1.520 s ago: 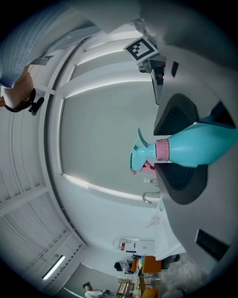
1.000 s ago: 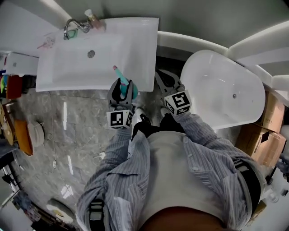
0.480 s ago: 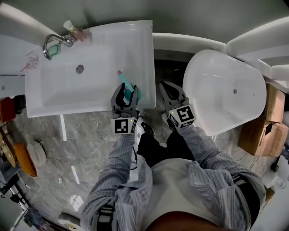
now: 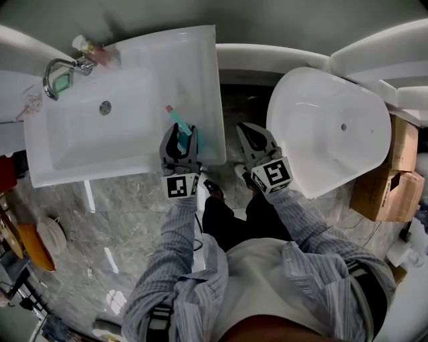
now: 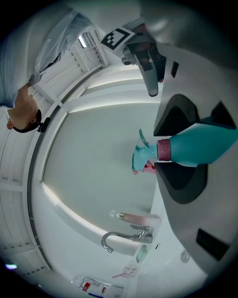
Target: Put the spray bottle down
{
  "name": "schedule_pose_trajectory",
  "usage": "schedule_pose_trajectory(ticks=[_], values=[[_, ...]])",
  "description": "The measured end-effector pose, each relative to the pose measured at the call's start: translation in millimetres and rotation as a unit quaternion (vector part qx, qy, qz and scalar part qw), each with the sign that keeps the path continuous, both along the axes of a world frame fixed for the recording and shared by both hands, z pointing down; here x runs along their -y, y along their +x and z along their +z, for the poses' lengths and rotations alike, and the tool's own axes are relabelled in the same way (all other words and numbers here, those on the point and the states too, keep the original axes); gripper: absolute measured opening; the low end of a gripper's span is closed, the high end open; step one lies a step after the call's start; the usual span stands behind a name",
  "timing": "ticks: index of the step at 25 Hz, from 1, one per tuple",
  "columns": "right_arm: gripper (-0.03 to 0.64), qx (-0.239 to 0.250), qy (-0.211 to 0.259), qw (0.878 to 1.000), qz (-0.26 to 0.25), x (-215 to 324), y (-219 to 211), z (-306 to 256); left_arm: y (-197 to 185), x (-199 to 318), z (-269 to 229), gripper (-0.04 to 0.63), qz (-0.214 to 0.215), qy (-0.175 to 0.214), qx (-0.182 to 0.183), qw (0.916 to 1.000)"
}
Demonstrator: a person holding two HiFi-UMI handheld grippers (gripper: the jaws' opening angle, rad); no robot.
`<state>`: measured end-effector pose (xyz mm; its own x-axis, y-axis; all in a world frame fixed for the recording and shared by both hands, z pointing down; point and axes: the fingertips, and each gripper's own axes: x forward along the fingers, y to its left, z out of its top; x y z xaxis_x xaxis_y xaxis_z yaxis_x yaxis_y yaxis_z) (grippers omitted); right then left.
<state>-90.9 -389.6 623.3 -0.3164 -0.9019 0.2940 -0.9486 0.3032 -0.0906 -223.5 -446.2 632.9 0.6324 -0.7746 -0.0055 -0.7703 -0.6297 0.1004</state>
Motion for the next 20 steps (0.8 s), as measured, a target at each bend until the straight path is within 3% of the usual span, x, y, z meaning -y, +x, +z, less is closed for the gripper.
schedule_pose_trajectory(ticks=[8,14,20], values=[[0.015,0.004,-0.005,1.000,-0.012,-4,-4,-1,3,-7,4,0.175,0.005,0.007,0.021,0.9997],[0.015,0.011,0.007,1.000,-0.024,-12,-6,-23,5,-21,11,0.176,0.012,-0.018,0.053,0.9984],[0.015,-0.001,0.031,0.999,-0.042,-21,-2,-54,2,-30,18,0.209,0.000,-0.045,0.061,0.9971]])
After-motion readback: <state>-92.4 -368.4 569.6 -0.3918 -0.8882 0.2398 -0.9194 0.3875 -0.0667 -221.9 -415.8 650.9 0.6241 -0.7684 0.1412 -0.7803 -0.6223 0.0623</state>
